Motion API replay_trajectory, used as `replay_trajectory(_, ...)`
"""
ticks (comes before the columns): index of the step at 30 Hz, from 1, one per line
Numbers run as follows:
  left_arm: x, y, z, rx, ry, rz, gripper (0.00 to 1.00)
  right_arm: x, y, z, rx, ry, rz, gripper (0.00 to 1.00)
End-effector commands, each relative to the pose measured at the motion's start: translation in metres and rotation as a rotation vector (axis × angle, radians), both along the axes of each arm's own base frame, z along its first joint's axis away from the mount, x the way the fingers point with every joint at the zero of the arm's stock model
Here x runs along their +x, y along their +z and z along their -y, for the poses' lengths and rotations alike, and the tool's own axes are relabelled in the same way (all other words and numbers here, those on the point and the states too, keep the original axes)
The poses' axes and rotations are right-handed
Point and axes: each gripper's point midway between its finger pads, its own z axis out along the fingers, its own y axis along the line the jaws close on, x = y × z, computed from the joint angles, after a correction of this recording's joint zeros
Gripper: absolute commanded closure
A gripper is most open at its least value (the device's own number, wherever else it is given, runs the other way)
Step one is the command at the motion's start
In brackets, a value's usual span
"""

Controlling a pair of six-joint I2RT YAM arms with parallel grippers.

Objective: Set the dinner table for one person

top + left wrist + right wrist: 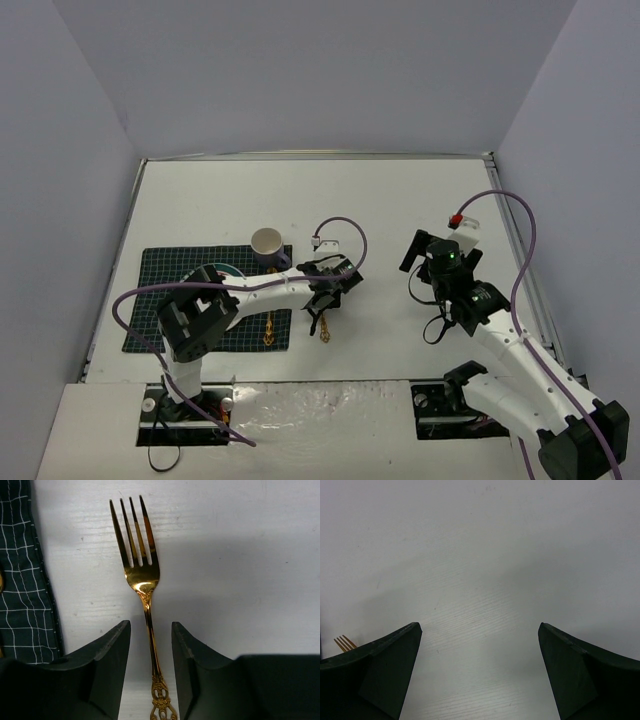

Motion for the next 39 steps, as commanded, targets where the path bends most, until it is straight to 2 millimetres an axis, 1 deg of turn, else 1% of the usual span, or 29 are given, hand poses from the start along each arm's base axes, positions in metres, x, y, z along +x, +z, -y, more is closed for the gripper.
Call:
replay_trajectory(1,0.014,0.011,0.004,-0.055,0.034,0.030,0.69,0.004,0.010,0.001,0.022,-0.014,0.050,0.00)
replay_trajectory(6,0.012,0.000,0.006,-0.043,0.024,0.003,0.76,0.004,0.008,0.000,0.025,-0.011,0.043,0.00)
replay_trajectory(8,0.011,-0.005,0.006,-0.036,0.020,-0.009,0.80,0.004,0.008,0.000,0.026,-0.010,0.043,0.00)
replay_trajectory(12,0.010,-0.014,0.003,-0.019,0.024,-0.029,0.84,0.004,0.009,0.000,0.030,-0.012,0.047,0.00)
replay_trajectory(15,0.008,-0.017,-0.001,-0.012,0.026,-0.043,0.94,0.004,0.008,0.000,0.030,-0.013,0.045,0.00)
replay_trajectory(17,0.009,-0.015,-0.002,-0.011,0.026,-0.039,1.00,0.004,0.009,0.000,0.029,-0.012,0.047,0.00)
replay_trajectory(19,0.010,-0.007,-0.002,-0.012,0.018,-0.028,1.00,0.004,0.010,0.000,0.029,-0.011,0.052,0.00)
replay_trajectory(22,0.012,0.016,-0.004,-0.009,-0.018,0.006,1.00,0.004,0.014,0.001,0.026,-0.008,0.061,0.00)
replay_trajectory(24,0.015,0.040,-0.006,0.000,-0.045,0.046,1.00,0.004,0.018,0.001,0.023,-0.002,0.070,0.00)
replay_trajectory(26,0.018,0.070,-0.013,0.013,-0.074,0.095,1.00,0.004,0.023,0.000,0.016,0.014,0.081,0.00)
replay_trajectory(29,0.021,0.100,-0.031,0.072,-0.121,0.161,1.00,0.005,0.030,-0.004,0.003,0.060,0.089,0.00)
replay_trajectory(30,0.024,0.112,-0.040,0.096,-0.134,0.190,1.00,0.006,0.033,-0.007,0.003,0.078,0.091,0.00)
replay_trajectory(32,0.028,0.135,-0.068,0.141,-0.118,0.243,1.00,0.007,0.037,-0.014,0.009,0.123,0.093,0.00)
replay_trajectory(34,0.030,0.136,-0.093,0.171,-0.101,0.232,1.00,0.008,0.040,-0.023,0.026,0.170,0.094,0.00)
replay_trajectory(35,0.031,0.142,-0.106,0.165,-0.090,0.237,1.00,0.009,0.043,-0.027,0.034,0.188,0.102,0.00)
replay_trajectory(36,0.034,0.149,-0.121,0.157,-0.080,0.247,1.00,0.009,0.045,-0.030,0.042,0.201,0.108,0.00)
replay_trajectory(38,0.041,0.154,-0.159,0.146,-0.029,0.247,1.00,0.010,0.049,-0.037,0.060,0.239,0.115,0.00)
replay_trajectory(39,0.038,0.156,-0.169,0.131,-0.037,0.256,1.00,0.010,0.049,-0.042,0.073,0.262,0.113,0.00)
